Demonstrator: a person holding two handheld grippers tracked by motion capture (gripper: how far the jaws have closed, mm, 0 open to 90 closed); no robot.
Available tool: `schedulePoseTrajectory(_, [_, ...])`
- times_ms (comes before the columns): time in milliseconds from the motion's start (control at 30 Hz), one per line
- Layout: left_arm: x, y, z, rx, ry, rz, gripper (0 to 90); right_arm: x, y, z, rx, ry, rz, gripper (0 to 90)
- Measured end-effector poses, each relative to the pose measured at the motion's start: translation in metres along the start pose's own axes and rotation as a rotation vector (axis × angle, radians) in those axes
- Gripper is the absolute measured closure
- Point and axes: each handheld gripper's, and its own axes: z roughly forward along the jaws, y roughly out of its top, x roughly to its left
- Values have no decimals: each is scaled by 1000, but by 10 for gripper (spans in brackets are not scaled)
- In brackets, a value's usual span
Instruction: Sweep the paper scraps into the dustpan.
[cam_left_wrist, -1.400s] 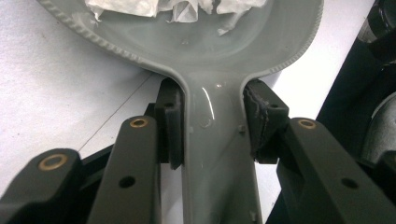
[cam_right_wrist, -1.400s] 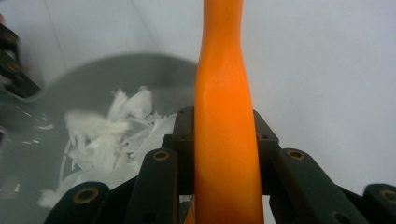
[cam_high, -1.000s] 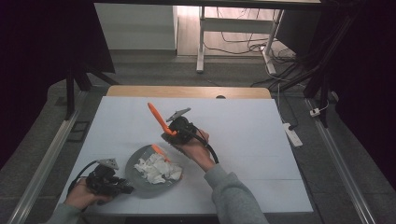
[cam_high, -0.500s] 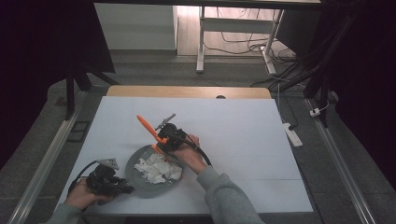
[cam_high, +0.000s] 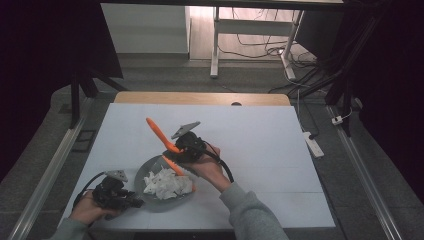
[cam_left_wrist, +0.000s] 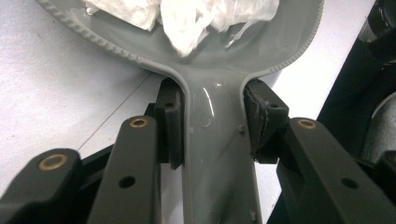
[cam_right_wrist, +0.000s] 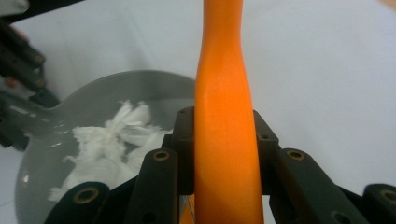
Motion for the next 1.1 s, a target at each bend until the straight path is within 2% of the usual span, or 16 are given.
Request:
schedulePoseTrajectory(167, [-1, 0, 0, 1, 0, 3, 621, -10, -10, -14, -44, -42, 54, 705])
schedulePoseTrajectory(367, [-1, 0, 0, 1, -3, 6, 620, -20, -31, -27, -38, -78, 107, 705])
schedulePoseTrajectory(533, [-2, 0, 0, 1, -5, 6, 620, -26, -49, -34, -24, -120, 122, 705])
schedulePoseTrajectory(700, [-4, 0, 0, 5, -3, 12, 620, -30, -63, -33, 9, -148, 137, 705])
schedulePoseTrajectory(967, [-6, 1, 1, 3, -6, 16, 620, -32, -71, -24, 54, -134, 151, 705])
schedulePoseTrajectory(1100, [-7, 1, 1, 2, -6, 18, 619, -28, -69, -21, 74, -138, 138, 705])
